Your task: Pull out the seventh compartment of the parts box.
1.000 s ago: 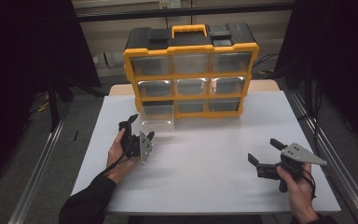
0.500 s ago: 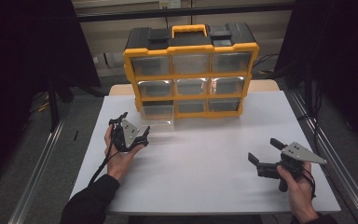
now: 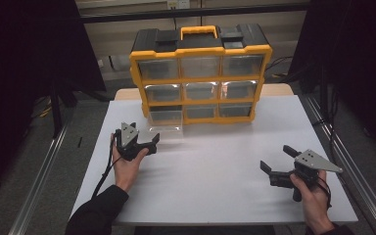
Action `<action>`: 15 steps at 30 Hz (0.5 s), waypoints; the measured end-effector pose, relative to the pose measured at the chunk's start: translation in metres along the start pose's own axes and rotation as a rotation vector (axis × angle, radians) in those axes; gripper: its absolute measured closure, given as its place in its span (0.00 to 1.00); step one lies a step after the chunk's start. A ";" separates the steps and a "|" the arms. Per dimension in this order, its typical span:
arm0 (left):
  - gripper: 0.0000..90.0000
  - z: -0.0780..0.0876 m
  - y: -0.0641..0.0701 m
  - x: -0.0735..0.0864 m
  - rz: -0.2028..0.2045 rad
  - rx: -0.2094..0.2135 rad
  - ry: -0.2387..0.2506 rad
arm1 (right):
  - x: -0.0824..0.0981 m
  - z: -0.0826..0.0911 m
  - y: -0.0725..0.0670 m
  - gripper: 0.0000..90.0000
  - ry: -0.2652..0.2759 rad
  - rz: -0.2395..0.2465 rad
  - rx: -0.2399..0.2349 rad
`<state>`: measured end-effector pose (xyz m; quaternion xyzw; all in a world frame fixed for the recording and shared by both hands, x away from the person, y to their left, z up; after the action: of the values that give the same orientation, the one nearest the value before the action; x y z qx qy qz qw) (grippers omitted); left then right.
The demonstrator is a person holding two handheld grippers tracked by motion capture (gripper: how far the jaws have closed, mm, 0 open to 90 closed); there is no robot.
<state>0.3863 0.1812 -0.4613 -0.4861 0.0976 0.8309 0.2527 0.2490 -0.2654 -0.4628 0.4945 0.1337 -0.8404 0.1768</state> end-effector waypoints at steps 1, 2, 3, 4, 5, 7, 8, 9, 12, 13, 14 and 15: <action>0.06 0.001 0.001 0.000 0.022 0.005 -0.010 | 0.000 0.000 0.000 0.01 0.001 -0.001 0.001; 0.04 0.002 0.001 0.001 0.041 0.025 -0.017 | 0.000 0.000 0.000 0.01 0.002 -0.002 0.003; 0.04 0.004 0.001 0.001 0.035 0.029 -0.041 | 0.000 0.000 0.000 0.01 0.003 -0.003 0.003; 0.04 0.004 0.001 0.001 0.035 0.029 -0.041 | 0.000 0.000 0.000 0.01 0.003 -0.003 0.003; 0.04 0.008 0.003 0.001 0.011 0.033 -0.044 | 0.000 -0.001 0.000 0.01 0.001 0.004 0.003; 0.04 0.012 0.005 0.002 -0.006 0.029 -0.031 | 0.000 -0.001 0.000 0.01 0.001 0.005 0.003; 0.04 0.012 0.005 0.002 -0.006 0.029 -0.031 | 0.000 -0.001 0.000 0.01 0.001 0.005 0.003; 0.04 0.015 0.007 0.004 0.003 0.048 0.000 | 0.000 -0.001 0.000 0.01 0.003 0.005 0.006; 0.04 0.023 0.010 0.005 -0.049 0.028 0.001 | 0.000 -0.001 0.000 0.01 0.003 0.005 0.005; 0.04 0.023 0.010 0.005 -0.049 0.028 0.001 | 0.000 -0.001 0.000 0.01 0.001 0.006 0.003; 0.04 0.028 0.012 0.006 -0.058 0.022 0.012 | 0.000 -0.001 0.000 0.01 0.001 0.008 0.003; 0.04 0.030 0.013 0.008 -0.049 0.028 0.033 | 0.000 -0.001 0.000 0.01 0.001 0.007 0.003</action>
<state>0.3540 0.1852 -0.4539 -0.4986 0.1014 0.8147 0.2781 0.2496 -0.2648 -0.4628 0.4955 0.1308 -0.8399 0.1789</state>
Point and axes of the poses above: each handheld gripper's, and its own axes: z roughly backward along the jaws, x roughly out of its underside, y roughly to its right, the point moved 3 cm from there along -z, roughly forward along the jaws, and after that the axes turned 12 degrees about -y, right-handed, at the moved point
